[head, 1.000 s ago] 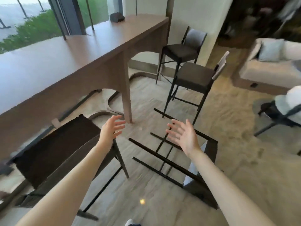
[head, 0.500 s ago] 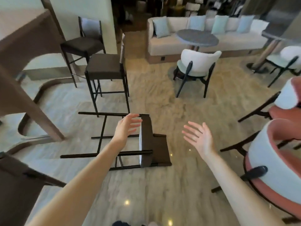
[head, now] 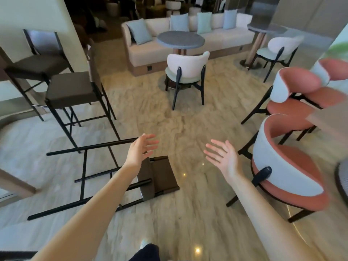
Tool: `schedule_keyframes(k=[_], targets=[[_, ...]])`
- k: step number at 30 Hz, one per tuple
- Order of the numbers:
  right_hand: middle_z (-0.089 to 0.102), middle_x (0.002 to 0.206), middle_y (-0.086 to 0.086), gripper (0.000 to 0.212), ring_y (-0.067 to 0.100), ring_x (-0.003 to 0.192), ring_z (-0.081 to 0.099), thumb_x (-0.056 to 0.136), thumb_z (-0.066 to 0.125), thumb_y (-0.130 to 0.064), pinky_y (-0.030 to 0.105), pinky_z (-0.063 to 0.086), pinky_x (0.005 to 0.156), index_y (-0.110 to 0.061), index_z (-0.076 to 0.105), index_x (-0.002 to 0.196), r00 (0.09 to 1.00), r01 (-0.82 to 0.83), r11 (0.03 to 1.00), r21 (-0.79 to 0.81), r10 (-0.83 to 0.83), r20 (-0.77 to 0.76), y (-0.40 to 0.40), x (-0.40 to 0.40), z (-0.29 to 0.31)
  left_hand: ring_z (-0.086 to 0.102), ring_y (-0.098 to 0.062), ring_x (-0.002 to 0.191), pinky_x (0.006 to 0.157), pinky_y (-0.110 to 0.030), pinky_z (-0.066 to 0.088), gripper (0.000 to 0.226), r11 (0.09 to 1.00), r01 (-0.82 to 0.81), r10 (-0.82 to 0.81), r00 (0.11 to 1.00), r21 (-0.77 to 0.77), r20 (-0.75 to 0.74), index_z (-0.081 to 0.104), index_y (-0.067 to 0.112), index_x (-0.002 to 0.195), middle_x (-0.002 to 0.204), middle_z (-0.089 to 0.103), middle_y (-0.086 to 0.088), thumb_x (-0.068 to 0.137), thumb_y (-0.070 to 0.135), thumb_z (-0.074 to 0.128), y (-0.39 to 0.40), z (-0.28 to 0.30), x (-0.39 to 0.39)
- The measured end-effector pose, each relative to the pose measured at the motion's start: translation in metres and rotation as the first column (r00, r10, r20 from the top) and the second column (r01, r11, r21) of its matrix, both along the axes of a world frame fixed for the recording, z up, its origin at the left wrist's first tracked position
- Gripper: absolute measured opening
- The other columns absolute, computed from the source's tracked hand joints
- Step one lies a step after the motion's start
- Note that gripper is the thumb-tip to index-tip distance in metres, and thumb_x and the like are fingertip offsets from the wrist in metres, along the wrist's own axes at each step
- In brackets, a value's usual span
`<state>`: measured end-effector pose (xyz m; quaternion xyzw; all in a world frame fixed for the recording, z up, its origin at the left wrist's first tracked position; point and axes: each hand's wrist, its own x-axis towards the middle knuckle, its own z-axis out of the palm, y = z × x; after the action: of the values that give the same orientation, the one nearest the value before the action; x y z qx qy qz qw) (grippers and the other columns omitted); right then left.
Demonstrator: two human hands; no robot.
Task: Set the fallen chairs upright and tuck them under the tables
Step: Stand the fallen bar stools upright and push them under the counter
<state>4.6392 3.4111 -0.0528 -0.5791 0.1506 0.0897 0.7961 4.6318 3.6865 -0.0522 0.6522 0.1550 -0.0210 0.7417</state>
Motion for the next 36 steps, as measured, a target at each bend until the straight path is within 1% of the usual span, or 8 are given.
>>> schedule_keyframes(k=[5, 10, 14, 18, 24, 31, 36], targets=[[0.068, 0.116, 0.014, 0.045, 0.030, 0.107, 0.066, 0.104, 0.031, -0.038, 0.049, 0.046, 0.101, -0.009, 0.062, 0.118, 1.000, 0.007, 1.000, -0.023, -0.007, -0.004, -0.007, 0.025, -0.005, 0.065, -0.026, 0.105, 0.101, -0.043, 0.045, 0.037, 0.999, 0.037, -0.037, 0.999, 0.007, -0.011, 0.065, 0.017, 0.108, 0.110, 0.070, -0.010, 0.103, 0.033, 0.033, -0.014, -0.009, 0.039], [0.068, 0.116, 0.014, 0.043, 0.030, 0.107, 0.066, 0.104, 0.031, -0.036, 0.049, 0.046, 0.101, -0.010, 0.063, 0.118, 1.000, 0.024, 0.999, -0.033, -0.025, -0.019, -0.016, 0.070, -0.012, 0.066, -0.026, 0.104, 0.100, -0.041, 0.046, 0.039, 0.998, 0.056, -0.056, 0.998, 0.000, -0.018, 0.067, 0.016, 0.110, 0.109, 0.071, -0.010, 0.104, 0.034, 0.033, -0.022, -0.019, 0.092], [0.068, 0.116, 0.015, 0.042, 0.031, 0.106, 0.066, 0.104, 0.031, -0.035, 0.049, 0.047, 0.100, -0.010, 0.063, 0.117, 0.999, 0.037, 0.999, -0.034, -0.038, -0.021, -0.019, 0.119, -0.016, 0.066, -0.026, 0.103, 0.098, -0.040, 0.047, 0.039, 0.999, 0.049, -0.050, 0.998, -0.022, -0.036, 0.067, 0.015, 0.107, 0.107, 0.071, -0.010, 0.103, 0.033, 0.033, -0.020, -0.027, 0.144], [0.069, 0.114, 0.014, 0.041, 0.031, 0.106, 0.067, 0.104, 0.033, -0.035, 0.048, 0.047, 0.100, -0.011, 0.063, 0.116, 0.999, 0.046, 0.998, -0.037, -0.047, -0.020, -0.021, 0.178, -0.017, 0.065, -0.028, 0.103, 0.098, -0.042, 0.047, 0.039, 0.997, 0.056, -0.058, 0.997, -0.045, -0.044, 0.067, 0.014, 0.105, 0.106, 0.071, -0.011, 0.104, 0.032, 0.033, -0.016, -0.031, 0.209], [0.069, 0.115, 0.016, 0.041, 0.033, 0.105, 0.067, 0.104, 0.032, -0.034, 0.048, 0.048, 0.099, -0.010, 0.064, 0.116, 0.993, 0.118, 0.992, -0.032, -0.119, -0.027, -0.028, 0.259, -0.017, 0.066, -0.027, 0.102, 0.096, -0.042, 0.048, 0.040, 0.994, 0.105, -0.104, 0.994, -0.040, 0.018, 0.068, 0.014, 0.106, 0.105, 0.072, -0.010, 0.103, 0.033, 0.032, -0.013, -0.026, 0.310], [0.070, 0.112, 0.015, 0.042, 0.032, 0.104, 0.068, 0.104, 0.033, -0.034, 0.047, 0.049, 0.098, -0.008, 0.062, 0.120, 0.986, 0.154, 0.988, -0.028, -0.156, -0.055, -0.050, 0.329, -0.023, 0.067, -0.026, 0.100, 0.097, -0.042, 0.048, 0.042, 0.989, 0.143, -0.144, 0.989, -0.036, -0.016, 0.068, 0.013, 0.107, 0.105, 0.072, -0.010, 0.103, 0.034, 0.032, -0.040, -0.032, 0.391], [0.070, 0.112, 0.015, 0.043, 0.031, 0.103, 0.068, 0.104, 0.034, -0.034, 0.048, 0.048, 0.098, -0.008, 0.063, 0.120, 0.987, 0.133, 0.991, -0.030, -0.135, -0.090, -0.079, 0.396, -0.032, 0.068, -0.025, 0.099, 0.096, -0.041, 0.048, 0.043, 0.993, 0.113, -0.115, 0.993, -0.044, -0.032, 0.068, 0.012, 0.109, 0.103, 0.073, -0.010, 0.103, 0.034, 0.032, -0.069, -0.039, 0.445]])
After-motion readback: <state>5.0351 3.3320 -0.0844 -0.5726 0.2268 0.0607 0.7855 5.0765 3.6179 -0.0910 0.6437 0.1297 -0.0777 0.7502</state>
